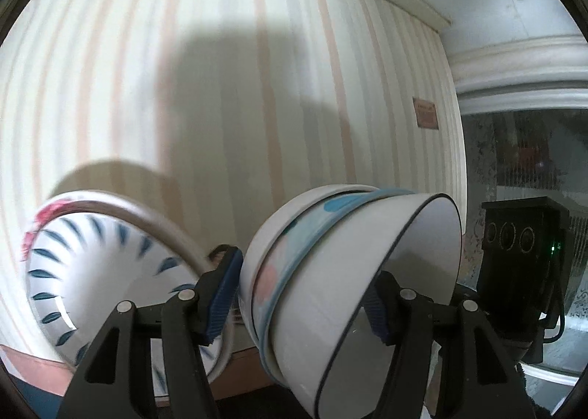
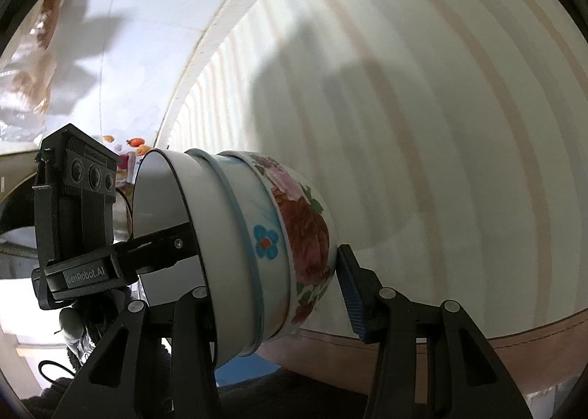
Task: Organize plates and bowls
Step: 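Carry the bowl stack over the plate stack and lower it onto the plates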
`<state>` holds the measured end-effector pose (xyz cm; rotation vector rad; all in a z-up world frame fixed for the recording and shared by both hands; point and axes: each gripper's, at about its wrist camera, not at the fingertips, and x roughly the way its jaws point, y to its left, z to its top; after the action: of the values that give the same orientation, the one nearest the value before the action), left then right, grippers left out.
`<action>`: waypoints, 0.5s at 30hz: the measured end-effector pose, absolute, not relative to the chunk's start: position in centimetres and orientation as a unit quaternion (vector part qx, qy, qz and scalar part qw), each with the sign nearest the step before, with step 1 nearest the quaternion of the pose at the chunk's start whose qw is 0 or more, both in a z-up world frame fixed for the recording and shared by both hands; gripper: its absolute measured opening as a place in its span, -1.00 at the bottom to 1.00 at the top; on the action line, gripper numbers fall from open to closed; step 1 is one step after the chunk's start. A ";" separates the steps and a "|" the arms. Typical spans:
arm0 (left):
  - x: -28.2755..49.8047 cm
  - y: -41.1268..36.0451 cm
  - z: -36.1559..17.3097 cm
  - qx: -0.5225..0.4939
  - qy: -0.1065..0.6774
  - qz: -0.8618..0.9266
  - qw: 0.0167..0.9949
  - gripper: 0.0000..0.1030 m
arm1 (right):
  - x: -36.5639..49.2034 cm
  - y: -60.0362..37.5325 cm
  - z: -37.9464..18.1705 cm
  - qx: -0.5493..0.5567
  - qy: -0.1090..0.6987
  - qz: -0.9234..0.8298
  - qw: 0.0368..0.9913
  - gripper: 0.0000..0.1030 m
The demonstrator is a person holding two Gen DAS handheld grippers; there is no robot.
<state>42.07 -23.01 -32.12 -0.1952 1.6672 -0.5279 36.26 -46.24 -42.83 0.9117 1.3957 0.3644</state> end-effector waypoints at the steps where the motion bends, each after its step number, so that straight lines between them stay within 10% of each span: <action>1: 42.1 -22.2 -31.7 -0.085 0.727 -0.231 0.641 0.13 | 36.5 -45.8 -42.6 0.402 0.616 0.162 0.658 -0.03; 15: 41.8 -12.9 -31.4 -0.111 0.717 -0.197 0.659 0.14 | 38.2 -35.9 -41.5 0.372 0.624 0.200 0.657 -0.03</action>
<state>41.85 -12.90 -31.42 -0.2513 1.6230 -0.4461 38.22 -35.89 -41.55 0.8436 1.4133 0.4538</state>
